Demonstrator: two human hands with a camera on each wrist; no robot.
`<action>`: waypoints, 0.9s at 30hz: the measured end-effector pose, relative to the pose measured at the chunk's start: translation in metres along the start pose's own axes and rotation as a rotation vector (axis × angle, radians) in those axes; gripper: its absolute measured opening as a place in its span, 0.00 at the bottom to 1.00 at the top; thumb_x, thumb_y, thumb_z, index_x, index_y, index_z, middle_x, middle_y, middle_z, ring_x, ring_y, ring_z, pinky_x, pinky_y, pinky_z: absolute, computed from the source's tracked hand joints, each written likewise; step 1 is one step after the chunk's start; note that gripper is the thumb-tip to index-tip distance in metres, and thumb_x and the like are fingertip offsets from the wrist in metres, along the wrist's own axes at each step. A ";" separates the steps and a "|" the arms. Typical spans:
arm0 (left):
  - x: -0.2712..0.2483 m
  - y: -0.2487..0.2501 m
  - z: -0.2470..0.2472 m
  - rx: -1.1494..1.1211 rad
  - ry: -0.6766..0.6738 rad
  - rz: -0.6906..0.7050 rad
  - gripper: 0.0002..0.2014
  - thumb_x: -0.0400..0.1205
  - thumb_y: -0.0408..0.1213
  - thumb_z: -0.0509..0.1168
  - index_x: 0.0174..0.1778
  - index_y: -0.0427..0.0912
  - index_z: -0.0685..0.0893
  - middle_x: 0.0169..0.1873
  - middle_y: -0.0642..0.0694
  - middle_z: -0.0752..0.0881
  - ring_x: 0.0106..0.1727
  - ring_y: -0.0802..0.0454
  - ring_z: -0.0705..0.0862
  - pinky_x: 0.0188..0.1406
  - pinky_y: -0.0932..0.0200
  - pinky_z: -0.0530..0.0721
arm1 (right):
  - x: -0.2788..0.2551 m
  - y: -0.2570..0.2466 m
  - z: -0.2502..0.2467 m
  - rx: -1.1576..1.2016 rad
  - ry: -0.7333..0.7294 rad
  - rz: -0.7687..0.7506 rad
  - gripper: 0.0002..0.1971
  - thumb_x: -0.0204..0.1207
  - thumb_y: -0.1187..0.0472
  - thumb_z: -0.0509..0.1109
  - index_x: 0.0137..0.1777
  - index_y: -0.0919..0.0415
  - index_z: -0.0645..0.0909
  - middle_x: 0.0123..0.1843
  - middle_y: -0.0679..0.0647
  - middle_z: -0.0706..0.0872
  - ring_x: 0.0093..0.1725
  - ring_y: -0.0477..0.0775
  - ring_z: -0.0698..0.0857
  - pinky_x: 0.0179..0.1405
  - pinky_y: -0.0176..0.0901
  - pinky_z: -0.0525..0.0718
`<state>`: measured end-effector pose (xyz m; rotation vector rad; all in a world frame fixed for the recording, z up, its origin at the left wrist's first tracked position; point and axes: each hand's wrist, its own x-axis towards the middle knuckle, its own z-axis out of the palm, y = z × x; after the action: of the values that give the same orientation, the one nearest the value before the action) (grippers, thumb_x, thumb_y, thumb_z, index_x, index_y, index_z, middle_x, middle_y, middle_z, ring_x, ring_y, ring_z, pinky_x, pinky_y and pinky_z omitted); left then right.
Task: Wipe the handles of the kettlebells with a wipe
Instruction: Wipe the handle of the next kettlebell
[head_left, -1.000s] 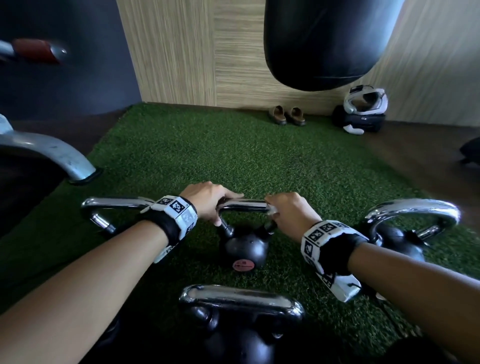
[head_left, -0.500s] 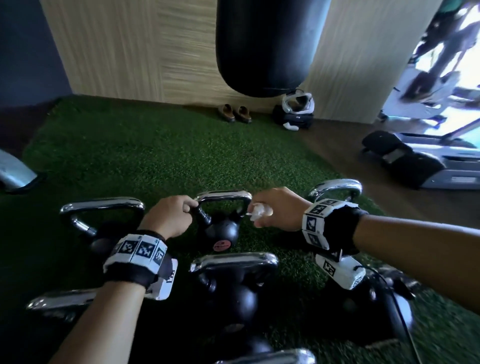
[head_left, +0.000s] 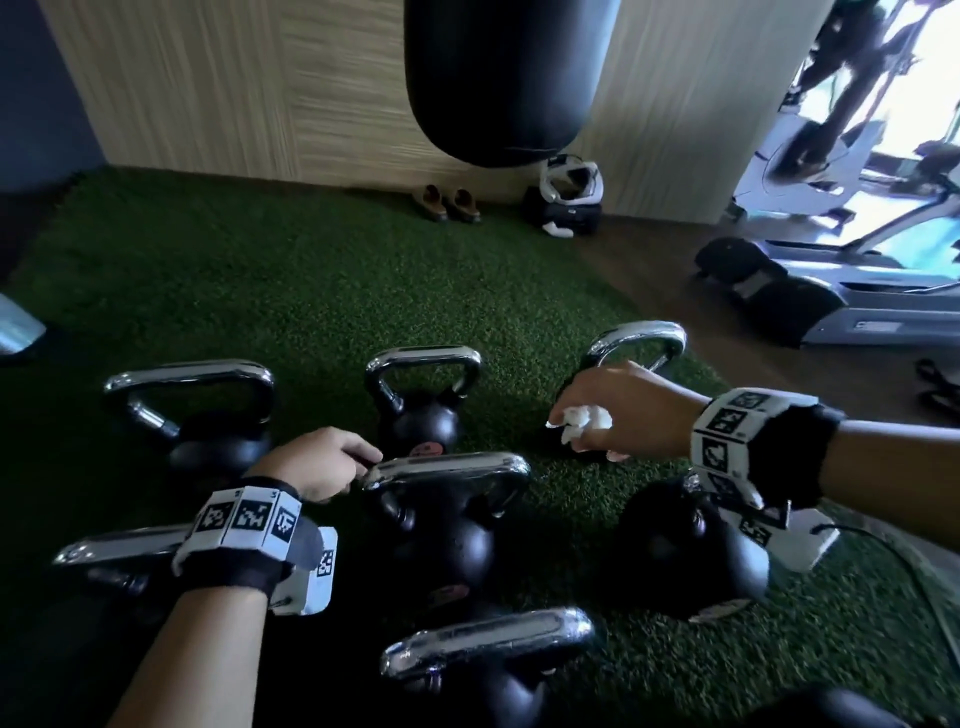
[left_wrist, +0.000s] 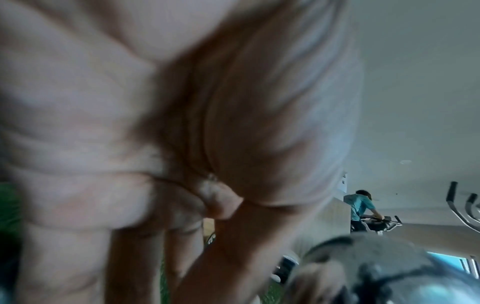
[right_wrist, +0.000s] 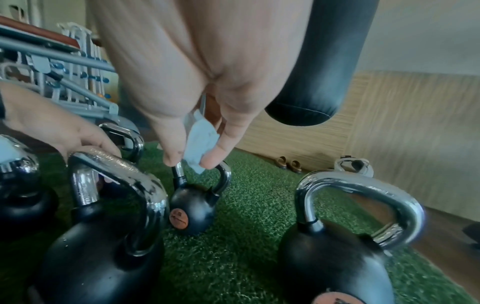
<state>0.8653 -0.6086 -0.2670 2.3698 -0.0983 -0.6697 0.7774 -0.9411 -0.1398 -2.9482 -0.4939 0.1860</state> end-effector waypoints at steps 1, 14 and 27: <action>0.001 -0.004 0.004 0.002 -0.047 0.010 0.25 0.79 0.18 0.59 0.56 0.54 0.89 0.43 0.50 0.91 0.44 0.50 0.85 0.35 0.61 0.79 | 0.001 -0.001 0.008 -0.003 0.010 -0.022 0.17 0.75 0.55 0.81 0.64 0.48 0.89 0.59 0.44 0.89 0.56 0.37 0.79 0.52 0.11 0.67; -0.022 -0.025 0.077 -0.092 0.063 -0.014 0.43 0.53 0.69 0.85 0.66 0.63 0.86 0.62 0.67 0.84 0.68 0.61 0.81 0.77 0.58 0.76 | 0.012 -0.031 0.086 0.442 0.440 -0.152 0.16 0.76 0.66 0.78 0.62 0.55 0.92 0.49 0.45 0.80 0.42 0.30 0.78 0.45 0.14 0.71; -0.021 -0.031 0.095 0.005 0.238 0.087 0.41 0.62 0.68 0.83 0.71 0.60 0.83 0.58 0.75 0.83 0.67 0.64 0.82 0.73 0.63 0.76 | 0.037 -0.058 0.101 0.375 0.373 -0.179 0.12 0.76 0.70 0.74 0.51 0.55 0.94 0.48 0.52 0.93 0.49 0.49 0.87 0.45 0.29 0.75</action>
<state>0.7973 -0.6347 -0.3392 2.4154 -0.0982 -0.3428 0.7794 -0.8624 -0.2327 -2.4753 -0.5872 -0.2602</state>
